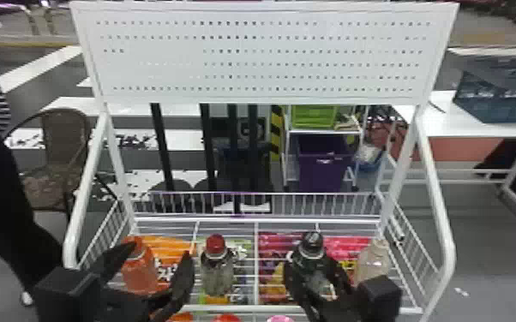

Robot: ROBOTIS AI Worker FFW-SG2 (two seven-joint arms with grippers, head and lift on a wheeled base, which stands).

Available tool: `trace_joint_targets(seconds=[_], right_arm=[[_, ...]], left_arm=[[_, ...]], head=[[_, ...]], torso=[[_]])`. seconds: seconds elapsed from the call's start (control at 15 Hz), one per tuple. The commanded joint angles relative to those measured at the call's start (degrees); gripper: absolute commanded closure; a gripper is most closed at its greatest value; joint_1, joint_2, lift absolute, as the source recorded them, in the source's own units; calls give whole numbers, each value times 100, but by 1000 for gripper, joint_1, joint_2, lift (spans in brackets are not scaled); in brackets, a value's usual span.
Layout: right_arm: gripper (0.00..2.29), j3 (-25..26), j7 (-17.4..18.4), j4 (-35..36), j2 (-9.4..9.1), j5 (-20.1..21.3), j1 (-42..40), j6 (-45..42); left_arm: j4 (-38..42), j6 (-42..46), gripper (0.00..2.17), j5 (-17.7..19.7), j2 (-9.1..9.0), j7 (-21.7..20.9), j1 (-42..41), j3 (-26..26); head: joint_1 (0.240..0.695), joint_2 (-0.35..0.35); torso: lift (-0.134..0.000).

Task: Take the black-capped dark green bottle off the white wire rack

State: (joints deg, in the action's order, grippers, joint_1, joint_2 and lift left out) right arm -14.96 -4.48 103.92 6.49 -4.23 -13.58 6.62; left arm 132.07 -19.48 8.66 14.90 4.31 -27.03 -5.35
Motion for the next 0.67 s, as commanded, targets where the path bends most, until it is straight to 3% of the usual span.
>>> trace_joint_targets(seconds=[0.0, 0.27, 0.4, 0.6], right_arm=[[940, 213, 52, 1043, 194, 19, -620, 231], [940, 960, 61, 2449, 405, -7, -1701, 301], [937, 1470, 8, 2713, 396, -324, -2140, 90], [937, 1980, -18, 3117, 326, -359, -2844, -296]], left_arm=[[3, 18, 147, -5, -22, 0, -4, -27], [-6, 53, 147, -5, -48, 0, 5, -89], [-15, 70, 147, -5, -57, 0, 32, -98], [-41, 123, 147, -14, -57, 0, 40, -80]], head=[[499, 0], [499, 0], [499, 0], [499, 0]], torso=[[0], [0], [0], [0]])
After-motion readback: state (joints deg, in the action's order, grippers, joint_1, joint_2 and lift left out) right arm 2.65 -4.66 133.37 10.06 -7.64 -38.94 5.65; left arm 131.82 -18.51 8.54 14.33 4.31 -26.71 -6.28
